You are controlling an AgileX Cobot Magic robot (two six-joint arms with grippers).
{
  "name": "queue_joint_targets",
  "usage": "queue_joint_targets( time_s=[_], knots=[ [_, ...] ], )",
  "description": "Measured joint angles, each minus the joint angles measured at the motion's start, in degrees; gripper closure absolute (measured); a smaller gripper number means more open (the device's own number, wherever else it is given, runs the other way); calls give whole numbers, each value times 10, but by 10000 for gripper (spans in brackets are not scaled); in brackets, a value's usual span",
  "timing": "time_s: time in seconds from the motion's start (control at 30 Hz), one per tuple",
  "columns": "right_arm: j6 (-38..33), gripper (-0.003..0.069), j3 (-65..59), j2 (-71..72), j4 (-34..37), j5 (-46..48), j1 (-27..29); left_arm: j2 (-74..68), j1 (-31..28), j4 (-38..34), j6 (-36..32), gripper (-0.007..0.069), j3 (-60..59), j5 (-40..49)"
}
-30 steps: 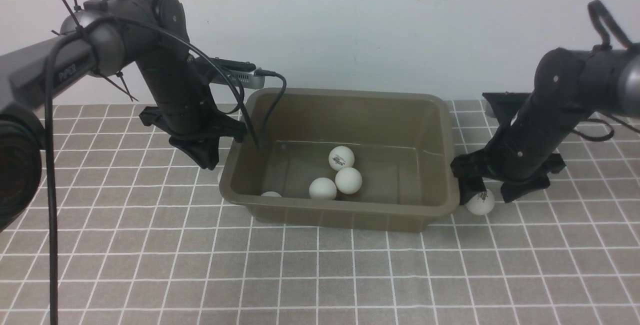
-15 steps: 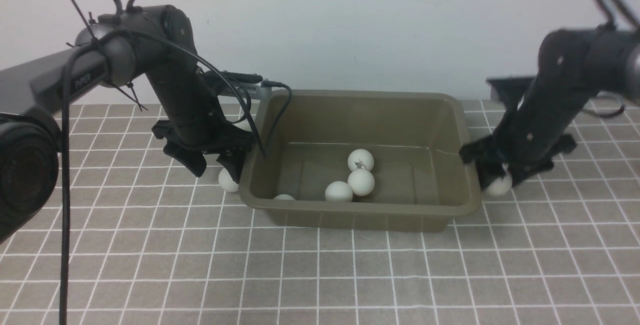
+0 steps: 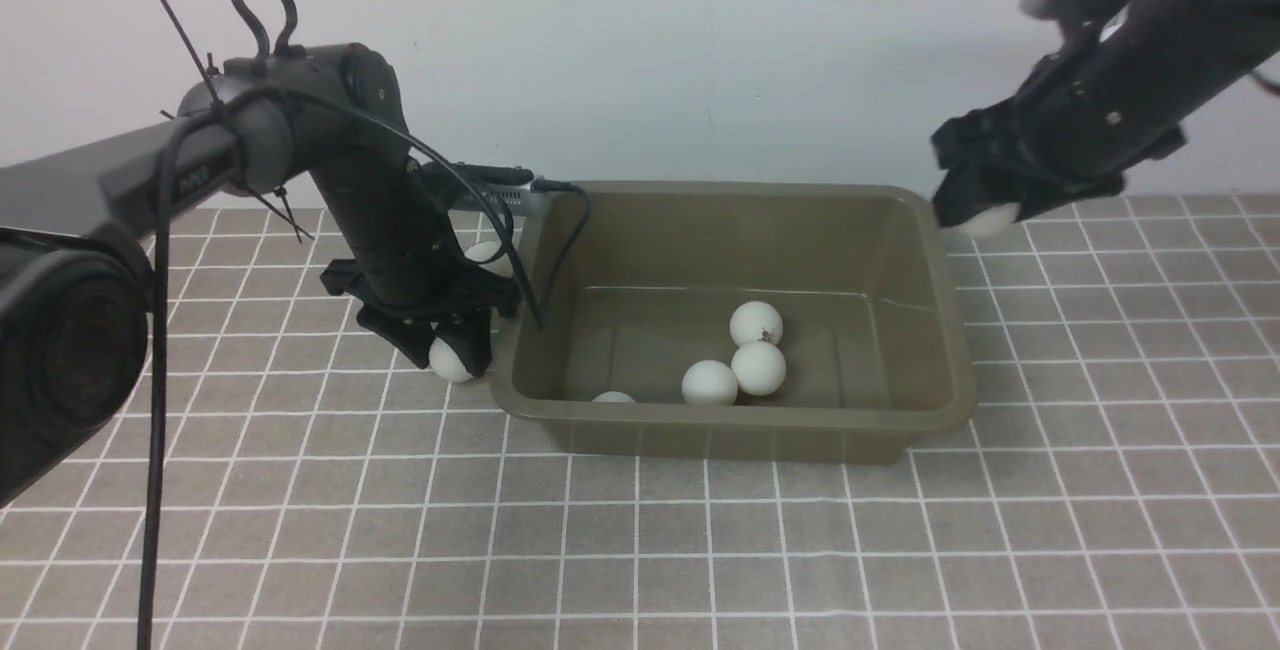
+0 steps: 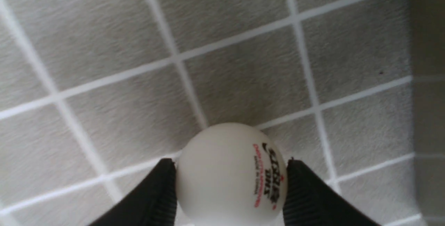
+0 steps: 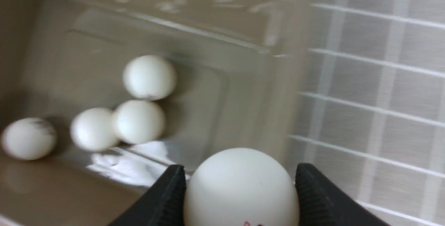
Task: Put the table tennis balls into the box on the grey coffee tablecloth.
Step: 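Reach for and grasp a ping pong ball on the table beside the basket, then release the ping pong ball into the bin and lift the gripper away, then drop the ball into the bin, then reach for and grasp a ping pong ball on the table beside the basket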
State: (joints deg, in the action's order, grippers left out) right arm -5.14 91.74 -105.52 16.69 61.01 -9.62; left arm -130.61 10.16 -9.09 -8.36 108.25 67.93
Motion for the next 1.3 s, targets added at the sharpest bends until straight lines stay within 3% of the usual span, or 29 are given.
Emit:
queue_joint_targets(
  time_s=[0.13, 0.3, 0.37, 0.5, 0.6, 0.67, 0.73, 0.77, 0.83, 0.87, 0.9, 0.97, 1.03, 1.17, 1.3],
  knots=[
    [-9, 297, 0, -17, 17, -4, -6, 26, 0, 12, 24, 276, 43, 17],
    [-21, 290, 0, -36, 17, -25, -30, 71, 40, -99, -19, 276, 107, 18],
    [-22, 280, 0, -38, 17, -30, -35, 68, 53, -111, -29, 276, 108, 18],
    [-22, 197, 0, -39, 17, -32, -40, 22, 87, -115, -40, 272, 107, 22],
    [-20, 148, 1, -39, 2, -24, -40, 2, 89, -100, -38, 190, 106, 23],
    [-17, 126, 14, -38, -33, 7, -40, 2, 82, -63, -33, 84, 128, 27],
    [-13, 134, 28, -29, -66, 32, -40, 4, 72, -33, -17, 53, 155, 27],
    [-10, 148, 34, -24, -84, 41, -40, 5, 67, -20, -9, 60, 167, 27],
    [-6, 244, 50, 13, -144, 68, -34, 10, 38, 9, 21, 169, 203, 27],
    [-4, 265, 51, 24, -155, 73, -30, 11, 23, 14, 29, 265, 214, 27],
    [2, 329, 54, 44, -174, 81, -14, 14, 0, 14, 34, 402, 221, 27],
    [17, 449, 56, 71, -186, 94, 16, 12, -33, 9, 37, 550, 224, 27],
    [26, 557, 54, 94, -178, 99, 62, 1, -67, -3, 33, 605, 224, 27],
    [24, 652, 22, 117, -126, 96, 127, -41, -87, -42, -12, 610, 224, 27],
    [-27, 671, -39, 121, -35, 80, 163, -87, -78, -102, -49, 491, 224, 27]
  ],
)
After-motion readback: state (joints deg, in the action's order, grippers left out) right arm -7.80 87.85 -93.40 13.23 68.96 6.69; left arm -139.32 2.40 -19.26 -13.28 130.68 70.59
